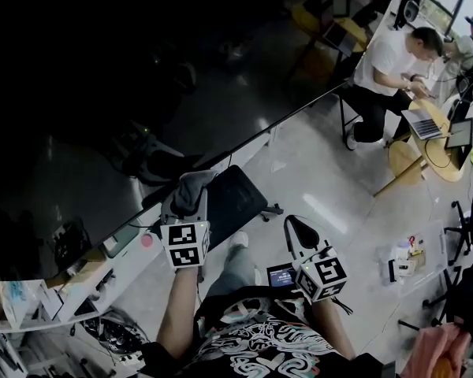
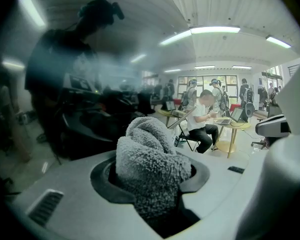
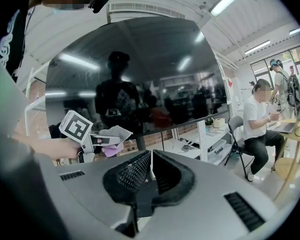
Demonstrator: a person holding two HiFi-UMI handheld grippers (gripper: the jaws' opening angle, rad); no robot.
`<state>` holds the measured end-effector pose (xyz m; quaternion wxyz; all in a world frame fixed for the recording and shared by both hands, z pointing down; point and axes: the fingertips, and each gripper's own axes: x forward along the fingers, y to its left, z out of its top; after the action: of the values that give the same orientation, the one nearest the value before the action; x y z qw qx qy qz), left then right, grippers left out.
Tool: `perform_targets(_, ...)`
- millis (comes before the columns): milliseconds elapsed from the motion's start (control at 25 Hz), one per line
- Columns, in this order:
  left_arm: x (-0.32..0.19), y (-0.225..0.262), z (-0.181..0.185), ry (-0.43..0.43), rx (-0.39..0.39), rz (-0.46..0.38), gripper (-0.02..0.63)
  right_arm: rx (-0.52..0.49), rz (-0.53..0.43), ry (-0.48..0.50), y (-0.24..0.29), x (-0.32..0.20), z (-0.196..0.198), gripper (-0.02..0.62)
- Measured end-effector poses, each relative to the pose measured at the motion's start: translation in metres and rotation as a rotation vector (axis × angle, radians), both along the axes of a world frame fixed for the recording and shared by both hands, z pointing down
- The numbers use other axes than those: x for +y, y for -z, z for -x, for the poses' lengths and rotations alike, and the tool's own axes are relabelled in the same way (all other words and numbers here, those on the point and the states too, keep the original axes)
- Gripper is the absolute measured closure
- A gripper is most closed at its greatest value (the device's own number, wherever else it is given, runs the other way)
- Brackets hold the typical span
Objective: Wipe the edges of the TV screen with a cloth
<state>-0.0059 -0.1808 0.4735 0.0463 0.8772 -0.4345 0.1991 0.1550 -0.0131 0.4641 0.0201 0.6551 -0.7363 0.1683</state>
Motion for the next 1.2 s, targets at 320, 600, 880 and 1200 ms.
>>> perform_targets(320,-0.002,-0.001,-0.017,-0.032,0.002,0.002,0.41,-0.006,-0.003,-0.079,0.001,0.006,-0.025,0.56)
perform_targets(600,-0.001,0.002,-0.031,-0.056,0.01,0.009,0.41,-0.022,0.004,-0.084,-0.001,0.002,-0.028,0.56)
perform_targets(880,-0.007,-0.002,-0.043,-0.078,0.009,0.004,0.41,-0.015,-0.002,-0.095,-0.003,0.003,-0.027,0.56)
perform_targets(1200,-0.013,-0.001,-0.069,-0.101,0.025,-0.001,0.41,0.09,0.002,-0.17,-0.001,0.009,-0.061,0.56)
